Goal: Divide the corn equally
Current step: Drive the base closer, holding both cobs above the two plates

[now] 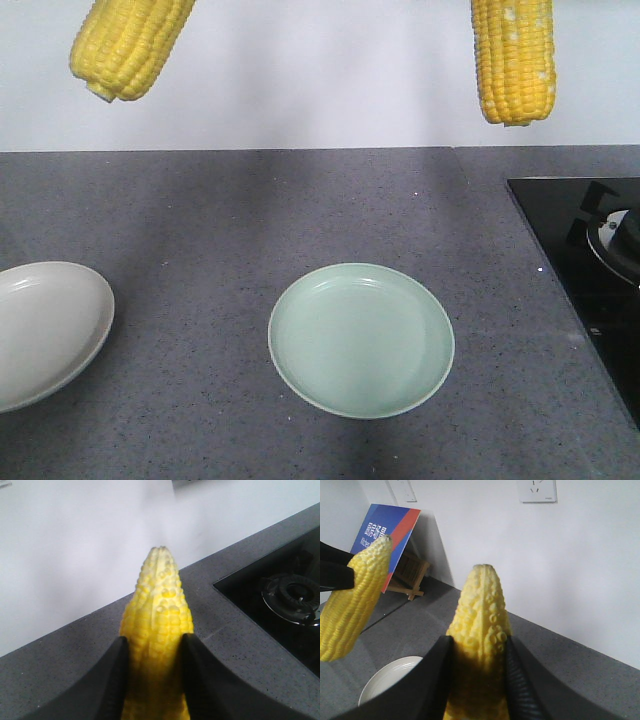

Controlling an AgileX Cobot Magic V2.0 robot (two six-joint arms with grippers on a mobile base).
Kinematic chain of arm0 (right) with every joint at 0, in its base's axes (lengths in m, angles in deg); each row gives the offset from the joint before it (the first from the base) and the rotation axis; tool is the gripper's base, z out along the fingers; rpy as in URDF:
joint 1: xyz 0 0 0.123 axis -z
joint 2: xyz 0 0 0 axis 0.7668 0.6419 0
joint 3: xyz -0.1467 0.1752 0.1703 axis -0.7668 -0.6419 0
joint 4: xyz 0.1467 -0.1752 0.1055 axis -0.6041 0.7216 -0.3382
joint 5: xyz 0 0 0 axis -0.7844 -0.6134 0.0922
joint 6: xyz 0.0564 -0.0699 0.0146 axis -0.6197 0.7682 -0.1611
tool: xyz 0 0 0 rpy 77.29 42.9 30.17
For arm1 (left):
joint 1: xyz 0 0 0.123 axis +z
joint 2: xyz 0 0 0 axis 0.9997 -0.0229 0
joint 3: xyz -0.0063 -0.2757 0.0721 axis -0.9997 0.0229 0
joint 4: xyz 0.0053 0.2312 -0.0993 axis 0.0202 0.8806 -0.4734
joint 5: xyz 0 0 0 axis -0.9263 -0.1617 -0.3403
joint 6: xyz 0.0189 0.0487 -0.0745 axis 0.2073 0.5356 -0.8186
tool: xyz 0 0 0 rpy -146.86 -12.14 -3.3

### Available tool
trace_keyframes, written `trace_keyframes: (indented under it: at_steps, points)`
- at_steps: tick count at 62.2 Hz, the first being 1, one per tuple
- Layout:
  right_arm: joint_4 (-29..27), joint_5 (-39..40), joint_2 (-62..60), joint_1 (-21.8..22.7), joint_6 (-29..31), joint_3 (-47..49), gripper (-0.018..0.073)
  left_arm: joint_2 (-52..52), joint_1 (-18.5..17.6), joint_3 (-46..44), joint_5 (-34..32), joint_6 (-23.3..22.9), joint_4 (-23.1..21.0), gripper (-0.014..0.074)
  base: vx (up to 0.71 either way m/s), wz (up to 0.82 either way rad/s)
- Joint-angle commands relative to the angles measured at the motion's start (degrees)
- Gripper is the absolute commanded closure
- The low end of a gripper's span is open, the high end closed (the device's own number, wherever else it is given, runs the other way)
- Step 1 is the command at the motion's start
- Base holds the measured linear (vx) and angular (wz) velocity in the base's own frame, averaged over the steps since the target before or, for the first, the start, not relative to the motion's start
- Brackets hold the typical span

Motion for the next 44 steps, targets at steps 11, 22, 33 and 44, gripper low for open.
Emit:
trace_keyframes:
  at_steps: [11,22,33,44]
  points:
    - [-3.48,2.42,-2.01,0.31,0.36,1.73,0.0566,2.08,-0.15,-1.3,-2.27,0.0,-0.5,0.0603,0.0,0.01]
    - [-3.48,2.42,-2.01,0.31,0.36,1.73,0.0566,2.08,-0.15,-1.3,-2.27,0.0,-0.5,0.0603,0.0,0.01]
    - [-3.48,2.42,-2.01,0.31,0.36,1.73,0.0566,2.08,-0.15,-1.3,-2.27,0.0,-0.5,0.0603,0.0,0.0]
    - [-3.48,2.42,-2.01,0.31,0.36,1.73,0.0566,2.08,-0.15,-1.3,-2.27,0.0,-0.5,0.0603,0.0,0.0]
